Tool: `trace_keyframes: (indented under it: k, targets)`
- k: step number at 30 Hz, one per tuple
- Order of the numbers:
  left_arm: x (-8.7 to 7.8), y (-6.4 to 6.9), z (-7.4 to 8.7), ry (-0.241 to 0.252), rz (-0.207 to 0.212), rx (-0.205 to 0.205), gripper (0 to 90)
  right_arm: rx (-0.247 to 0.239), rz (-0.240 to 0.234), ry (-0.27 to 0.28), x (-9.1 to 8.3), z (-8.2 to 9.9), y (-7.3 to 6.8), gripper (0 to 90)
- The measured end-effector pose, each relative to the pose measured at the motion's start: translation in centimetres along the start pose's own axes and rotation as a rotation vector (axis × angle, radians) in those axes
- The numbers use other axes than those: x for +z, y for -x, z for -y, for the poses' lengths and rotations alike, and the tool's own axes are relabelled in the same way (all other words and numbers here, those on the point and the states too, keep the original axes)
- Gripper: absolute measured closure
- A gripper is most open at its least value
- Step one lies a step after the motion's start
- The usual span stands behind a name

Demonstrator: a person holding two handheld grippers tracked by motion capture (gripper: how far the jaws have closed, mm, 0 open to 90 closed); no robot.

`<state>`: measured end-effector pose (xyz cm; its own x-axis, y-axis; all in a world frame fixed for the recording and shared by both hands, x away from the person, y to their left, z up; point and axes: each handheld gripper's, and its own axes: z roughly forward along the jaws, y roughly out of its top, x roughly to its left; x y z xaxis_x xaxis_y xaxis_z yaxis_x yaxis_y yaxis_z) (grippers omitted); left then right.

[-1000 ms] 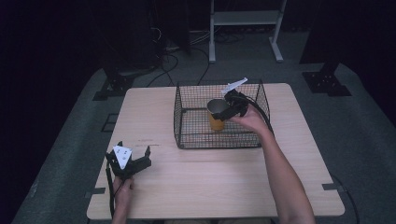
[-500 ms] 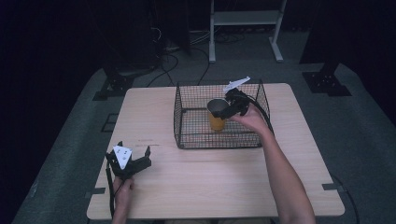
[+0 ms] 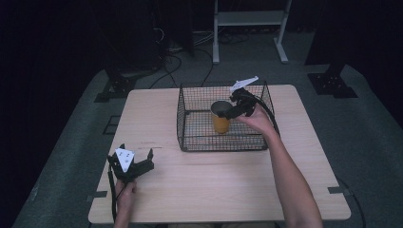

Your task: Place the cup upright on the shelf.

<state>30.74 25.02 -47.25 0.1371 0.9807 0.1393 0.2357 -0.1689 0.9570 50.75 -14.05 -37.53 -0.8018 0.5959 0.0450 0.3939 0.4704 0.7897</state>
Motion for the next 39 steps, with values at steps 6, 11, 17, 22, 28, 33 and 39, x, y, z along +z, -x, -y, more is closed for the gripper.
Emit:
trace_keyframes:
  k: [6, 11, 17, 22, 28, 33, 39]
  targets:
    - [0.0, 0.0, 0.0, 0.0, -0.001, 0.0, 0.0, 0.012, -0.007, 0.022, -0.6, -0.1, 0.1, 1.2]
    - [0.0, 0.0, 0.0, 0.001, -0.004, 0.0, 0.0, 0.023, -0.013, 0.045, -1.1, -0.2, 0.2, 1.2]
    - [0.1, 0.0, 0.0, 0.001, -0.006, 0.001, 0.0, 0.031, -0.024, 0.072, -1.9, -0.3, 0.3, 1.2]
    - [0.0, 0.0, 0.0, -0.001, -0.006, 0.004, 0.0, 0.042, -0.033, 0.097, -2.6, -0.4, 0.2, 1.2]
    - [0.0, 0.0, 0.0, -0.001, -0.005, 0.003, 0.0, 0.054, -0.04, 0.12, -3.2, -0.1, 0.0, 1.2]
    - [0.0, 0.1, 0.0, -0.003, -0.004, 0.004, 0.0, 0.061, -0.038, 0.129, -3.8, 0.1, 0.0, 1.2]
    - [0.0, 0.1, 0.0, -0.003, -0.003, 0.004, 0.0, 0.062, -0.039, 0.135, -4.7, 0.1, -0.3, 1.2]
